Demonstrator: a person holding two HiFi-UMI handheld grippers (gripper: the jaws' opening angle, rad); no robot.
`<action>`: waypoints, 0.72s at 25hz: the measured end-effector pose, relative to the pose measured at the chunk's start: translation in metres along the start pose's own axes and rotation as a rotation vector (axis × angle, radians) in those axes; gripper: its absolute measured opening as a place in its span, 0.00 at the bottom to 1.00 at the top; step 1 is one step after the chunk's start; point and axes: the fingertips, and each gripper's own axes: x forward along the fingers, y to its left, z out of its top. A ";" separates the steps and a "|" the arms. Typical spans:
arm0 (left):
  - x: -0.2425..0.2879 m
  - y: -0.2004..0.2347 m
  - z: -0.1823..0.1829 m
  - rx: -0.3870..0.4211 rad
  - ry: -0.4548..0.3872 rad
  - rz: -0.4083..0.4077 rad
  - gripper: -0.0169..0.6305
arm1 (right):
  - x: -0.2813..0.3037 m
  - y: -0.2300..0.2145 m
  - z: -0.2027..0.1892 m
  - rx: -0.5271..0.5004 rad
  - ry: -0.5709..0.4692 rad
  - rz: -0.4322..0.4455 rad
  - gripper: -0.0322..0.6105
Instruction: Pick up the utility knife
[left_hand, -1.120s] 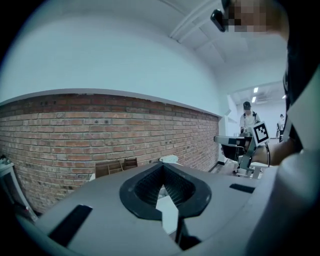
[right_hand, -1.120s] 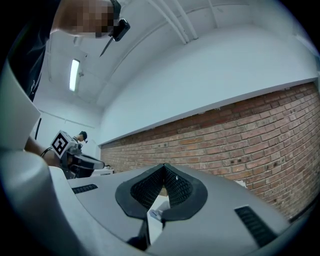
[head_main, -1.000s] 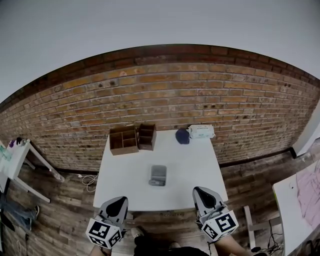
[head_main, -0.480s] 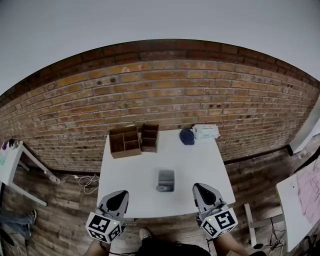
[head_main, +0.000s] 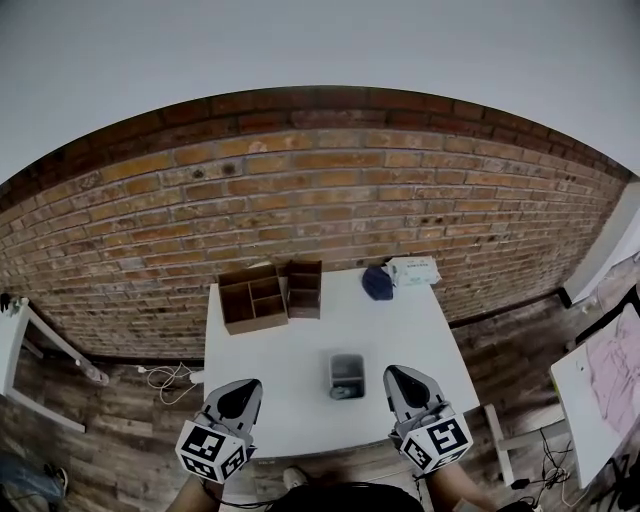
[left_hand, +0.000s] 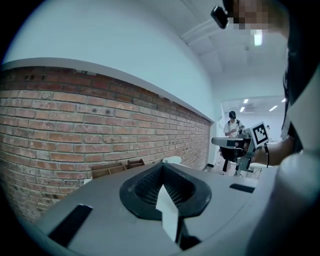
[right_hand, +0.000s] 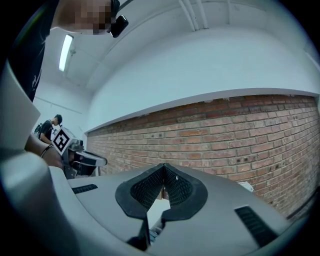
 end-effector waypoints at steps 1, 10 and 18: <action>0.000 0.004 -0.001 -0.001 0.001 -0.012 0.01 | 0.004 0.004 -0.003 -0.008 0.015 -0.007 0.05; -0.008 0.041 -0.016 -0.026 0.005 -0.063 0.01 | 0.031 0.037 -0.033 -0.110 0.162 -0.026 0.05; -0.019 0.054 -0.041 -0.079 0.036 0.001 0.01 | 0.056 0.062 -0.099 -0.313 0.372 0.109 0.05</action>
